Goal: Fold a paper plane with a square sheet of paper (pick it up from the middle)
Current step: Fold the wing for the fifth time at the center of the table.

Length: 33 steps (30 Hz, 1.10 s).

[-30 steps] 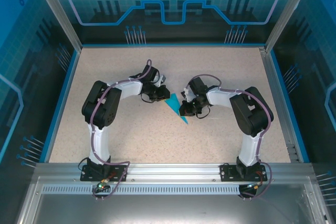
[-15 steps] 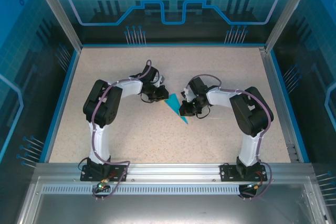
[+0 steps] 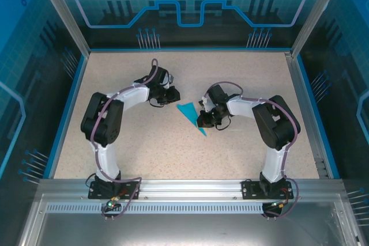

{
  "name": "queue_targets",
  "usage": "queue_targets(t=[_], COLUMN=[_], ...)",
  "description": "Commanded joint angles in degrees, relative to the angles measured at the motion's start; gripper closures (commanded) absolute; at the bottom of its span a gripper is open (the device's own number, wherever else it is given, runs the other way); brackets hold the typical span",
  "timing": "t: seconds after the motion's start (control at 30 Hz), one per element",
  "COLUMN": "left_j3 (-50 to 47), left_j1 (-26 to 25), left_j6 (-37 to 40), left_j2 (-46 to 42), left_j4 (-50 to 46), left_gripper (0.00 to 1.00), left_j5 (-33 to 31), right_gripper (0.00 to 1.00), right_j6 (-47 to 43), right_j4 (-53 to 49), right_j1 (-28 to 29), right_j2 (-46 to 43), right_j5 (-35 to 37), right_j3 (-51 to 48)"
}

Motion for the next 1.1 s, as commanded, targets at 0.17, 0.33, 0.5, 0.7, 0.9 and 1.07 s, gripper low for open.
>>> queue_targets(t=[0.17, 0.33, 0.5, 0.7, 0.9, 1.07], left_j3=[-8.53, -9.32, -7.78, -7.86, -6.32, -4.37], left_j1=[-9.01, -11.50, -11.61, -11.60, -11.53, -10.68], left_j6=[-10.38, -12.97, -13.43, -13.36, -10.93, -8.65], left_j2=[-3.38, -0.58, 3.28, 4.93, 5.66, 6.69], left_j4=[11.00, 12.12, 10.25, 10.71, 5.38, 1.32], left_gripper=[0.85, 0.88, 0.89, 0.90, 0.90, 0.90], left_j5=[4.79, 4.77, 5.01, 6.95, 0.82, -4.88], right_gripper=[0.96, 0.97, 0.97, 0.97, 0.97, 0.98], right_j6=[0.42, 0.50, 0.78, 0.86, 0.30, -0.22], right_j4=[-8.25, -8.08, -7.75, -7.64, -7.96, -8.66], right_j1=[-0.02, -0.10, -0.17, -0.10, -0.10, -0.09], right_j2=[3.61, 3.43, 3.70, 4.04, 5.34, 5.88], right_j5=[6.50, 6.61, 6.52, 6.81, 8.72, 11.19], right_j3=[-3.38, -3.63, -3.91, -4.22, -4.84, -5.92])
